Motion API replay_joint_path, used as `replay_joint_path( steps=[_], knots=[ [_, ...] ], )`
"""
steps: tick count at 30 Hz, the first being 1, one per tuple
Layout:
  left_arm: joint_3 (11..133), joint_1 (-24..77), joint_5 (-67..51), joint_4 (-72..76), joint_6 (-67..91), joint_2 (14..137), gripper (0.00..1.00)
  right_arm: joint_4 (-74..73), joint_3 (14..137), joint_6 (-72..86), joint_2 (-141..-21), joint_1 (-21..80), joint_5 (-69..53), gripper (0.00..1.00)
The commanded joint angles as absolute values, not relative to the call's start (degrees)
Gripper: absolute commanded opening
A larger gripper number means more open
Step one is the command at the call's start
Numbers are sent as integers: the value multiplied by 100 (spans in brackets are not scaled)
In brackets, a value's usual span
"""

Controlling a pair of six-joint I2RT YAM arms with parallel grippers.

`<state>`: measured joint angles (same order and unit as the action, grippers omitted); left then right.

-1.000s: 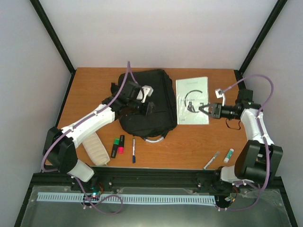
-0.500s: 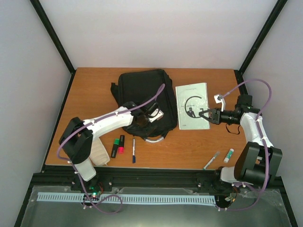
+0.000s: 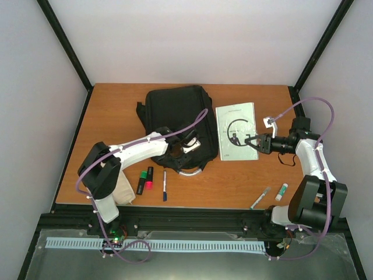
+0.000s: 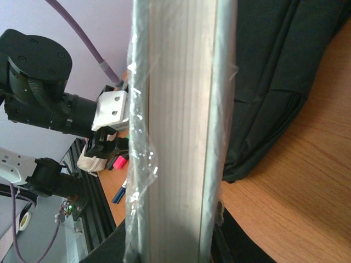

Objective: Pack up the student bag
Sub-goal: Place the book in the student bag.

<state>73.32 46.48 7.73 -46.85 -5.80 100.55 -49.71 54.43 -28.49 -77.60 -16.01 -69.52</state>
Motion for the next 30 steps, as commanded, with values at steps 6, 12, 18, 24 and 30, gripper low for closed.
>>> replay_joint_path(
  steps=[6,12,18,24,30],
  knots=[
    [7435,4728,629,-4438,-833,10388,53,-4877,5602,-3106,-7649,-1626,-7731,3],
    [7611,4721,826,-4354,-900,10556,29,-4904,5607,-3120,-7631,-1626,-7725,3],
    [7864,4719,1078,-4247,-899,10427,2,-4616,5639,-2460,-7634,-1635,-7746,3],
    [8069,4721,1450,-3952,-938,9973,1,-4768,6086,-1480,-7757,-1635,-7471,3],
    [8326,4721,1532,-3813,-852,9730,1,-5567,6528,-1113,-8160,-1609,-7372,3]
  ],
)
